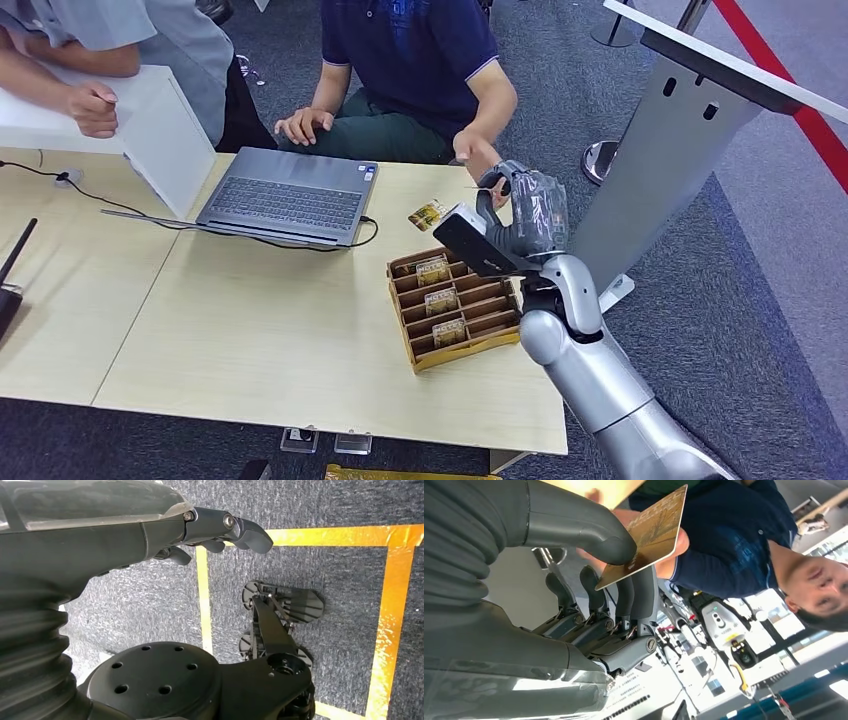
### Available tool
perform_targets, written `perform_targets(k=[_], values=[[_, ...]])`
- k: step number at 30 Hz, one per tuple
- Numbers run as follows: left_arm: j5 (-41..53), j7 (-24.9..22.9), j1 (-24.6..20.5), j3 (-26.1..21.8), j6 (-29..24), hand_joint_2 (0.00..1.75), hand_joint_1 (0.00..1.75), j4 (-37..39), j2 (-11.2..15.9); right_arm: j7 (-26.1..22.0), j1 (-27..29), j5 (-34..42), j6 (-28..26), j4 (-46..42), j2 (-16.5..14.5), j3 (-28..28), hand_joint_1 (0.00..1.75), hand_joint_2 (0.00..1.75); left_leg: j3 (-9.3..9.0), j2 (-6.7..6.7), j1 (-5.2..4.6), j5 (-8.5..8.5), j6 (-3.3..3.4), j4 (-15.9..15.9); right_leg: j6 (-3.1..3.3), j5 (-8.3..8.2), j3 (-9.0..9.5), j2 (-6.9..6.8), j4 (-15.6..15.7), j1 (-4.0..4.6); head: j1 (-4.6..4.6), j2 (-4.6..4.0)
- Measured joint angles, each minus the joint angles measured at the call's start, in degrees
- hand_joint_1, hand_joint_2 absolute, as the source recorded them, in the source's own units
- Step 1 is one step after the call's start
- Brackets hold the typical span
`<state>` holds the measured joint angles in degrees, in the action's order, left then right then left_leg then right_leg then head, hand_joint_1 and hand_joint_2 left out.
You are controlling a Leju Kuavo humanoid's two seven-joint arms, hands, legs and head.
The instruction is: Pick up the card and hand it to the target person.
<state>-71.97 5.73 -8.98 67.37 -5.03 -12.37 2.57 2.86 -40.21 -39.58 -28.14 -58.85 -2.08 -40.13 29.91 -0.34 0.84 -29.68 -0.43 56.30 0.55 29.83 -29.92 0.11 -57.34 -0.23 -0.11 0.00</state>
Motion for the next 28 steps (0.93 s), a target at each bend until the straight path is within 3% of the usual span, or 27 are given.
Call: perform_targets(k=[12,16,23,28], values=[[-0.2,-0.1,0.2,0.0,-0.5,1.75,0.0,0.0,-0.2,-2.0,-6.7,-0.1,-4.7,15.8,-8.2,-1.1,1.38,1.75,0.02,0.0,0.0,0.0,0.0,0.0,0.0,0.0,-0.04,0.0,0.0,0.0,0.02,-0.01],[-0.6,0.1,0.6,0.0,-0.5,1.75,0.0,0.0,-0.2,-2.0,-7.7,-0.4,-4.7,18.8,-9.8,-1.3,0.0,1.75,0.03,0.0,0.0,0.0,0.0,0.0,0.0,0.0,-0.05,0.0,0.0,0.0,0.01,-0.01],[-1.2,0.8,1.1,0.0,-0.4,1.75,0.0,0.0,-0.2,-2.0,-8.1,1.0,-4.7,21.5,-10.9,-1.8,0.0,1.75,0.03,0.0,0.0,0.0,0.0,0.0,0.0,0.0,-0.07,0.0,0.0,0.0,0.04,0.0],[-2.4,1.2,1.3,0.0,-0.4,1.75,0.0,0.0,-0.2,-3.7,-7.7,6.0,-3.1,21.5,-10.3,-1.9,0.0,1.75,0.0,0.01,0.0,0.0,0.0,0.0,0.0,0.0,-0.08,0.01,0.0,0.0,0.03,-0.01]])
